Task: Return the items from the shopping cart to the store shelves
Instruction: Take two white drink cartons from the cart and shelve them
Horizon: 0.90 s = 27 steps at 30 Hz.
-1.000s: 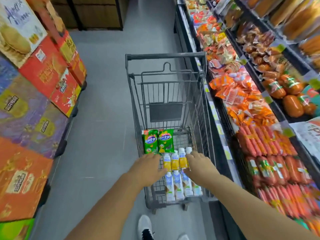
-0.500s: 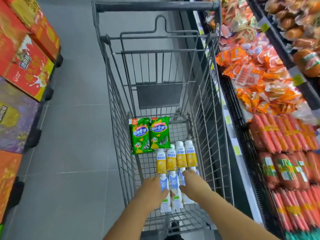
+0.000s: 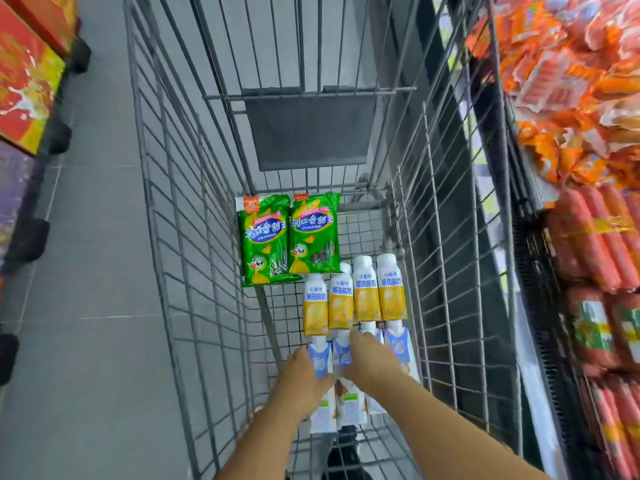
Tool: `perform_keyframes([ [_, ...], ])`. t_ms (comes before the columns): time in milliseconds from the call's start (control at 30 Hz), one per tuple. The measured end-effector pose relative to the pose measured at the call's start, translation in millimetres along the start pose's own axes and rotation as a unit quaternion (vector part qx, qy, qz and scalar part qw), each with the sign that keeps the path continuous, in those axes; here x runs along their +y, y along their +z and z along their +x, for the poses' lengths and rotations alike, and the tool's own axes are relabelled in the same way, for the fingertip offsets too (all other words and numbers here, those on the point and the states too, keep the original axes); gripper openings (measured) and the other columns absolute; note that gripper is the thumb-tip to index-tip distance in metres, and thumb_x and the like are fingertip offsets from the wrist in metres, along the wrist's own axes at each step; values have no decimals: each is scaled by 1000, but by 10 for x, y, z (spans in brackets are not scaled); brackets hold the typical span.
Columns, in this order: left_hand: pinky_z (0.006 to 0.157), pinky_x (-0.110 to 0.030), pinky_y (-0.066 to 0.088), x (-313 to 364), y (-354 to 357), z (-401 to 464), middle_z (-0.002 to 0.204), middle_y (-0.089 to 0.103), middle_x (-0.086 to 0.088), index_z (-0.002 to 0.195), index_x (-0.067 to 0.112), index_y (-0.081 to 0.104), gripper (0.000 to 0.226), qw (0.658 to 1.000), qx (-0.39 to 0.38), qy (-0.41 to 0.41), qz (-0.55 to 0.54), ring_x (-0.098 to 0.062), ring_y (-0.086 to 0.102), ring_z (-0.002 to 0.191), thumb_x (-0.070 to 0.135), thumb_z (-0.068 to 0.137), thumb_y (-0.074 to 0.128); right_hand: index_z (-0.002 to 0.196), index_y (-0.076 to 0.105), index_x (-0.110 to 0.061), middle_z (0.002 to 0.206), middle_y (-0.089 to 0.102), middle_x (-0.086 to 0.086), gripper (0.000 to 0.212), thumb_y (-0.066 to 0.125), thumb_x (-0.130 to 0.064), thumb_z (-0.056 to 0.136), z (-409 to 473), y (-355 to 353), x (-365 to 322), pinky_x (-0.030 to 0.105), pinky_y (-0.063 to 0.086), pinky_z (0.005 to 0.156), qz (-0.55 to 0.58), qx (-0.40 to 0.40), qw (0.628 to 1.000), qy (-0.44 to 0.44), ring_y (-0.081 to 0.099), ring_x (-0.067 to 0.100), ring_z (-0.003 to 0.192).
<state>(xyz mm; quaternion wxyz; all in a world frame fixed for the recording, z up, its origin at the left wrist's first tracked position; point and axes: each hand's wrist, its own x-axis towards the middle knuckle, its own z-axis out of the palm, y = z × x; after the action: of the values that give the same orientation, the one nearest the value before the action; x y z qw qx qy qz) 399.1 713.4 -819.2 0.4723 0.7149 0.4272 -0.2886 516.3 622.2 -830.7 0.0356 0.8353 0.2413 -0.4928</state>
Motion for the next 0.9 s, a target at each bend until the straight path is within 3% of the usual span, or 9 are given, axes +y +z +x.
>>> perform_keyframes([
  [133, 83, -37, 58, -121, 119, 189, 102, 70, 9, 106, 33, 63, 42, 1000, -9, 3, -25, -13, 68, 92, 47, 68, 72, 122, 47, -15, 117, 61, 7, 51, 72, -32, 81, 98, 37, -23, 42, 54, 85, 28, 0, 999, 24, 62, 29, 107],
  [233, 81, -36, 58, -157, 158, 290, 101, 70, 1, 101, 26, 67, 37, 999, -8, -12, -46, -18, 68, 92, 34, 66, 76, 116, 49, -17, 110, 65, 4, 55, 80, -33, 73, 108, 36, -41, 42, 56, 84, 61, 17, 997, 43, 65, 27, 101],
  [367, 80, -33, 57, -408, 349, 509, 102, 62, -2, 110, 19, 64, 80, 998, 0, -47, -31, -19, 64, 96, 57, 40, 65, 120, 43, -20, 116, 59, 6, 65, 83, -31, 69, 28, 86, -64, 39, 53, 77, 63, 19, 997, 36, 64, 29, 99],
  [500, 84, -37, 59, -513, 406, 589, 104, 66, -3, 107, 17, 64, 88, 995, 3, -79, -57, -21, 66, 98, 57, 29, 66, 121, 39, -17, 126, 46, 9, 70, 85, -28, 68, -49, 136, -126, 35, 45, 68, 57, 55, 997, 20, 61, 31, 104],
  [567, 83, -37, 59, -383, 261, 456, 106, 65, -4, 108, 15, 60, 85, 992, 3, -92, -81, -22, 66, 100, 49, 32, 76, 120, 37, -15, 116, 56, 9, 73, 85, -29, 68, -61, 176, -151, 35, 44, 69, 56, 60, 997, 0, 60, 31, 104],
  [667, 83, -33, 53, -142, 96, 229, 113, 59, -6, 118, 9, 46, 76, 988, -4, -106, -115, -24, 62, 107, 26, 58, 89, 115, 36, -14, 104, 62, 6, 69, 85, -24, 67, -70, 198, -160, 34, 46, 68, 87, 67, 994, -11, 63, 29, 99],
  [833, 82, -36, 56, -105, 61, 171, 114, 60, -8, 120, 9, 38, 74, 984, -1, -118, -135, -24, 63, 102, 17, 67, 89, 121, 43, -9, 117, 55, 8, 77, 88, -27, 62, -92, 179, -127, 33, 48, 82, 171, 49, 984, -9, 57, 27, 109],
  [900, 83, -38, 57, -112, 55, 161, 113, 60, -8, 120, 10, 38, 74, 980, -1, -124, -152, -24, 64, 101, 14, 67, 89, 116, 52, -9, 115, 55, 9, 66, 88, -25, 63, -99, 134, -114, 30, 48, 81, 168, 38, 985, -11, 57, 24, 103],
])
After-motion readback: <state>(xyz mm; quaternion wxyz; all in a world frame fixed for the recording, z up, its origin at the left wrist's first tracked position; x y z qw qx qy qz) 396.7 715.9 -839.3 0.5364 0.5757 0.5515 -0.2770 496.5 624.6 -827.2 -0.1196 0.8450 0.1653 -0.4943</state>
